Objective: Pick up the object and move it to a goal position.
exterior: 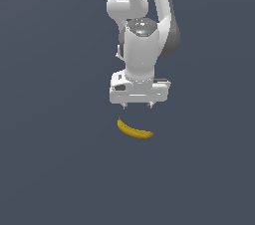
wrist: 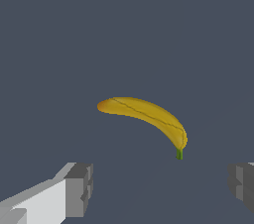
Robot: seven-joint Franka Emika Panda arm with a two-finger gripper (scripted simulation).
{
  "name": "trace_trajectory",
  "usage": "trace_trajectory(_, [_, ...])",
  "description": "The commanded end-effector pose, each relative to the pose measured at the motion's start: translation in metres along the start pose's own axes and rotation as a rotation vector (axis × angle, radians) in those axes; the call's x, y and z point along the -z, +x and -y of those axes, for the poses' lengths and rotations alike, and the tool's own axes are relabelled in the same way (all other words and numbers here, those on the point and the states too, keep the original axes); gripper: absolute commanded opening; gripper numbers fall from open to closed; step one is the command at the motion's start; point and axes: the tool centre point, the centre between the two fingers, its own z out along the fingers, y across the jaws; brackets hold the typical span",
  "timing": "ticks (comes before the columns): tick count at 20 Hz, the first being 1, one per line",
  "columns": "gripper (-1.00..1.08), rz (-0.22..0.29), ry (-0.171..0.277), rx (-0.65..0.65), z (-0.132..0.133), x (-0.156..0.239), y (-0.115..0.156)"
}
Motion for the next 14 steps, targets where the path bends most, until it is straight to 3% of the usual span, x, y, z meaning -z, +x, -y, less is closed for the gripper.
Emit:
trace_trajectory(1, [1.0,-0.001,0.0,0.0,0.0,0.0,0.0])
trace_trajectory(14, [1.0,0.013,-0.009,0.152,-0.004,-0.019,0.003])
